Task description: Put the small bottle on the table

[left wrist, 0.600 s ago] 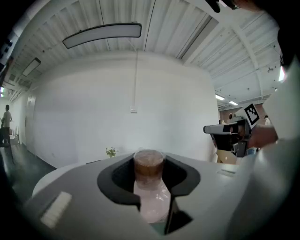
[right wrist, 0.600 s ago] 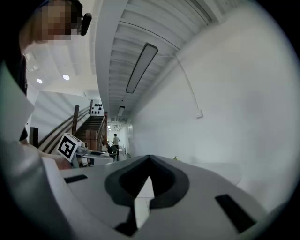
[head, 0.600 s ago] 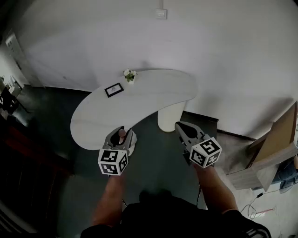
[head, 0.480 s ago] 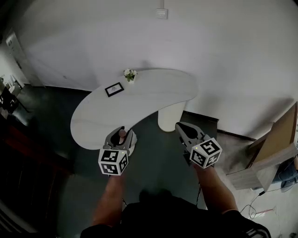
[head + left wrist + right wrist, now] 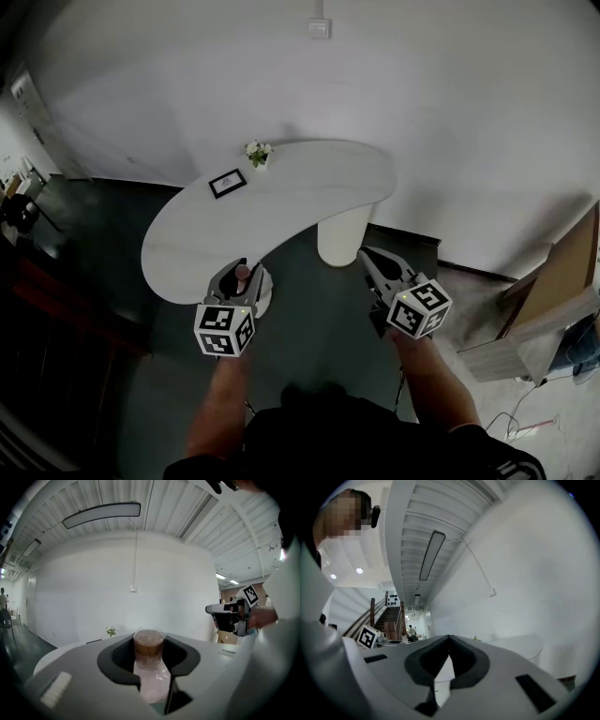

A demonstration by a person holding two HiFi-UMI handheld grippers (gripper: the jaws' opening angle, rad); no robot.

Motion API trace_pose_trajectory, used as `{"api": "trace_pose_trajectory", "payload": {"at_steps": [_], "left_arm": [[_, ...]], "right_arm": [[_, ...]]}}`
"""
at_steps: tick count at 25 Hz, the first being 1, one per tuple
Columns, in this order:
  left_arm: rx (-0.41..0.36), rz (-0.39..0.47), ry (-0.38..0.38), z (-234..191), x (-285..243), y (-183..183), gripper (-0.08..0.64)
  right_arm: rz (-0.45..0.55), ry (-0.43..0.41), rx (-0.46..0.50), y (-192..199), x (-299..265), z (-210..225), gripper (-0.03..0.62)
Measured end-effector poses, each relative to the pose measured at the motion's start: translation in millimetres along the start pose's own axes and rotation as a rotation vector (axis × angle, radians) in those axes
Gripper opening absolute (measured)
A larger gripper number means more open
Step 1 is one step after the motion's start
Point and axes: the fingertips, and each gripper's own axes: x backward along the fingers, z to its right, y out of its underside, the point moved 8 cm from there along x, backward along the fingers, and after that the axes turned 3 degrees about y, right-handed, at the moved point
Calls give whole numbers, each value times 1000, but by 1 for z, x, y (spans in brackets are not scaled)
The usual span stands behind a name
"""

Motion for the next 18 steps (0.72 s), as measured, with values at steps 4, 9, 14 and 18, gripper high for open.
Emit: {"api": "trace_pose_trajectory", "payload": {"at_steps": [4, 9, 14, 18], "left_arm": [[2, -5, -5, 11, 0, -1, 138], [-3, -8, -14, 29, 2, 4, 138], [4, -23, -19, 47, 0, 8, 138], [11, -29, -17, 51, -1, 13, 138]], "right_arm": [[-13, -14, -26, 1, 11, 7, 12], [-81, -43, 41, 8, 26, 8, 12], [-118, -28, 96, 10, 39, 16, 12], [-121, -20, 104, 10, 42, 22, 21]]}}
